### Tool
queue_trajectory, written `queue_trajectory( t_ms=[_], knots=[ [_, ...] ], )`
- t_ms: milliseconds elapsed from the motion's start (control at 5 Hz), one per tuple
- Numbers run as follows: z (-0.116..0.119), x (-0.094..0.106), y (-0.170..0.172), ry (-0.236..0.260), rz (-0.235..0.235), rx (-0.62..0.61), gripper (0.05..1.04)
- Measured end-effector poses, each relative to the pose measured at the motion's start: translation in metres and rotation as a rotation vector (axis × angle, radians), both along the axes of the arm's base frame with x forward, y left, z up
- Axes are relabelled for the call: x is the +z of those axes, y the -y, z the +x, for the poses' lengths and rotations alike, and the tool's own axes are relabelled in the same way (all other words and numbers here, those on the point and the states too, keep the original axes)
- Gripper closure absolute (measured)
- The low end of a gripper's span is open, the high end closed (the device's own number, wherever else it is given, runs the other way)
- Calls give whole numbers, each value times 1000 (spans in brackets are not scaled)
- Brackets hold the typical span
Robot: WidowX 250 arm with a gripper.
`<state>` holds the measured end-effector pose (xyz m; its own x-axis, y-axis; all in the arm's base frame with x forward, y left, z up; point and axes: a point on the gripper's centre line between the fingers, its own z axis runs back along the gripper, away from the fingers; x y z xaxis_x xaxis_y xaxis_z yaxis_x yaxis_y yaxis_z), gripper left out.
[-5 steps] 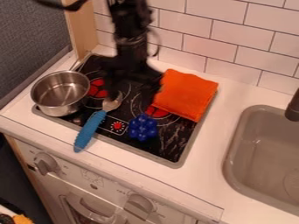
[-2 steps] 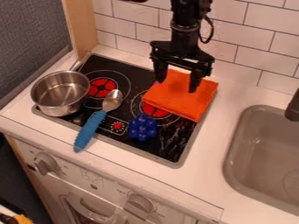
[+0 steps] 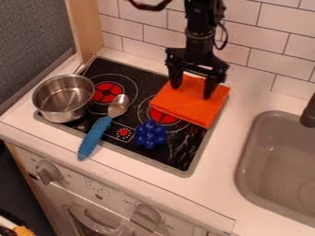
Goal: Moved the orange cloth to the left top side of the burner
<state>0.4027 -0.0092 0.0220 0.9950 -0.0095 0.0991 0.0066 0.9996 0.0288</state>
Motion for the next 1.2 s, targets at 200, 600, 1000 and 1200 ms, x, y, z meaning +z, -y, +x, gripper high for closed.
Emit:
queue_trajectory(
  t_ms=[200, 600, 1000, 1200],
  knots=[
    [2, -11, -6, -16, 0, -19, 82],
    [6, -16, -18, -22, 8, -69, 83],
    [2, -13, -88, -10, 24, 5, 83],
    [-3, -12, -114, -12, 29, 20, 83]
  ],
)
